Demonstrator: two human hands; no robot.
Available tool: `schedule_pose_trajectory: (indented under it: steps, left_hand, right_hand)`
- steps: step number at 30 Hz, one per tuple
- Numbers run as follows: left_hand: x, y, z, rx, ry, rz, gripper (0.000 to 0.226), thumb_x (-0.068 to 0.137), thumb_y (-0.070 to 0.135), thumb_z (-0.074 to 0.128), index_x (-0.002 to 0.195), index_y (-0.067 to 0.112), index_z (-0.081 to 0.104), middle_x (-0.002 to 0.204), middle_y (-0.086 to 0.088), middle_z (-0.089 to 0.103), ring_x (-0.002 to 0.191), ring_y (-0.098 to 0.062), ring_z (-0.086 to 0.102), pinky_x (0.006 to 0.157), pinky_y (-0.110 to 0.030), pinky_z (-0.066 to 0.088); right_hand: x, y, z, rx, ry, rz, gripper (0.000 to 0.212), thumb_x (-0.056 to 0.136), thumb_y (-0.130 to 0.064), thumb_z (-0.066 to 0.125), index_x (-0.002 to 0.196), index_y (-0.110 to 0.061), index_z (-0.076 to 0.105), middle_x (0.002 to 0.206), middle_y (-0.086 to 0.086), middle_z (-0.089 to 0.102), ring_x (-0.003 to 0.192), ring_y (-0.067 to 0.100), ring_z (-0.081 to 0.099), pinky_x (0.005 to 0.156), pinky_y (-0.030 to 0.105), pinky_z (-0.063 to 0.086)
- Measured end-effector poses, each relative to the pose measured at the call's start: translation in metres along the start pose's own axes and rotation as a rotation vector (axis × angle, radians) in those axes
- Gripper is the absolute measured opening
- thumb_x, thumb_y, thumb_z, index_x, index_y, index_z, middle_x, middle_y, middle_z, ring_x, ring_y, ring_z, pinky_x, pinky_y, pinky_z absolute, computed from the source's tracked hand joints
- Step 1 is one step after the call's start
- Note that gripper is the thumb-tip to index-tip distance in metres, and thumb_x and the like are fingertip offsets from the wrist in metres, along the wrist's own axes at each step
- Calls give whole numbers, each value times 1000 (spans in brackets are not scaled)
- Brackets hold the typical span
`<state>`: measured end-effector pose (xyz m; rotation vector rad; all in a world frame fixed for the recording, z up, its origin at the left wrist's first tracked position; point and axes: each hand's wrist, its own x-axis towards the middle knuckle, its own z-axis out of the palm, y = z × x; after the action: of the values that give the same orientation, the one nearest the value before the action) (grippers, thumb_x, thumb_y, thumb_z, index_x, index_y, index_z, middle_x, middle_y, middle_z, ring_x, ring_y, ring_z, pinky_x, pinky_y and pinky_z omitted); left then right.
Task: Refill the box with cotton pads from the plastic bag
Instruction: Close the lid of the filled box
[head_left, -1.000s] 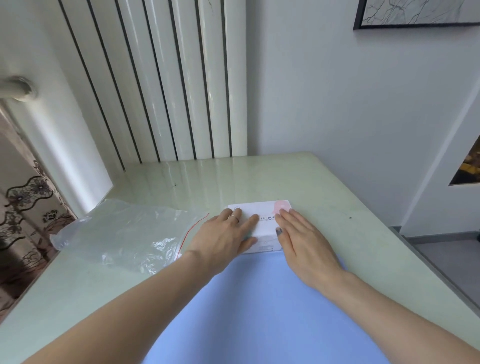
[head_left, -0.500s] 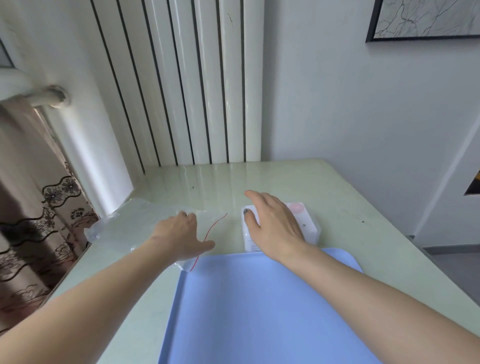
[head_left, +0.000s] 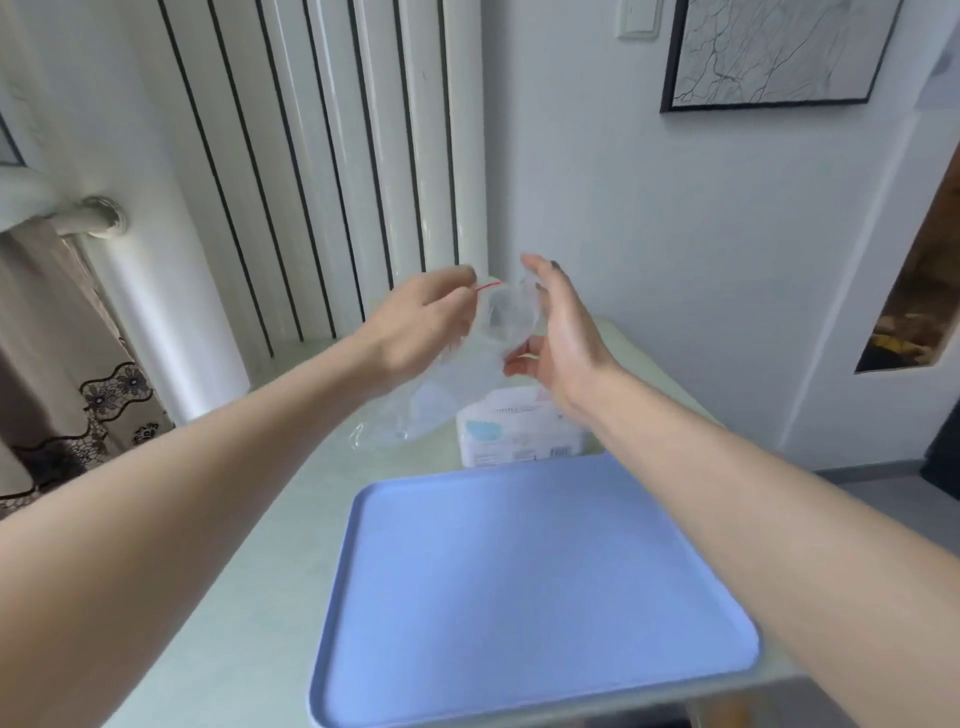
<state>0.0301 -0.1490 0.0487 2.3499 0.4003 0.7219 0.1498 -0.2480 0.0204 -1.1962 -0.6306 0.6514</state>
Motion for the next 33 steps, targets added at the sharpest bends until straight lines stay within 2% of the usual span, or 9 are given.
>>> schedule_pose_trajectory:
  steps: [3, 7, 10, 16, 20, 22, 26, 30, 33]
  left_hand:
    - [4, 49, 30, -284, -67, 110, 14, 86, 15, 45, 75, 10, 50, 74, -8, 57, 75, -20, 54, 77, -48, 50]
    - [-2, 120, 108, -514, -107, 198, 16, 99, 15, 46, 84, 10, 43, 69, 0, 39, 54, -9, 38, 46, -19, 30]
    - [-9, 164, 173, -618, -218, 235, 20, 93, 25, 50, 77, 18, 40, 72, 1, 36, 67, -12, 36, 62, -24, 31]
    - [-44, 224, 302, -796, -517, 87, 21, 101, 25, 48, 98, 7, 58, 94, -11, 59, 89, -19, 58, 93, -42, 51]
    - [-75, 234, 376, -849, -653, -16, 24, 103, 26, 43, 96, 10, 59, 94, -7, 60, 86, -18, 55, 80, -34, 47]
    - [-91, 230, 412, -819, -710, -75, 25, 103, 29, 41, 91, 15, 59, 94, -4, 63, 87, -19, 57, 73, -33, 46]
    - [-116, 201, 466, -786, -869, -158, 29, 101, 30, 39, 86, 17, 60, 82, 1, 67, 80, -10, 62, 79, -27, 51]
    - [-134, 146, 508, -524, -985, -321, 27, 93, 30, 45, 102, 13, 64, 108, -3, 72, 102, -17, 65, 65, -26, 43]
    - [-141, 104, 524, -423, -1040, -382, 10, 98, 22, 50, 96, 15, 57, 98, -5, 63, 90, -16, 57, 69, -21, 43]
  right_hand:
    - [-17, -29, -24, -80, 190, -190, 35, 101, -43, 35, 89, -22, 60, 85, -2, 64, 47, 20, 53, 53, 29, 44]
    - [-58, -58, -84, -218, 612, -375, 54, 96, -44, 40, 50, -25, 60, 58, -8, 64, 64, 21, 62, 64, 32, 50]
    - [-98, -69, -150, -345, 898, -470, 48, 95, -39, 40, 55, -24, 61, 67, -6, 69, 75, 19, 67, 77, 35, 56]
    - [-177, -54, -277, -652, 1225, -451, 35, 92, -29, 43, 57, -27, 39, 58, -11, 46, 57, 0, 42, 55, 19, 33]
    - [-217, -14, -340, -786, 1370, -333, 28, 88, -32, 45, 61, -28, 40, 61, -13, 48, 65, 5, 46, 54, 19, 31]
    - [-235, 11, -364, -847, 1418, -293, 24, 89, -32, 45, 66, -27, 47, 65, -12, 52, 72, 8, 48, 56, 20, 30]
    - [-254, 74, -401, -903, 1370, -64, 27, 90, -32, 46, 82, -13, 64, 80, -2, 65, 78, 18, 56, 65, 28, 34]
    - [-261, 150, -428, -892, 1245, 172, 23, 91, -26, 47, 75, -13, 57, 84, 12, 69, 79, 32, 56, 65, 34, 38]
    - [-260, 206, -435, -860, 1168, 320, 24, 92, -25, 47, 74, -11, 55, 80, 13, 65, 76, 30, 53, 64, 31, 34]
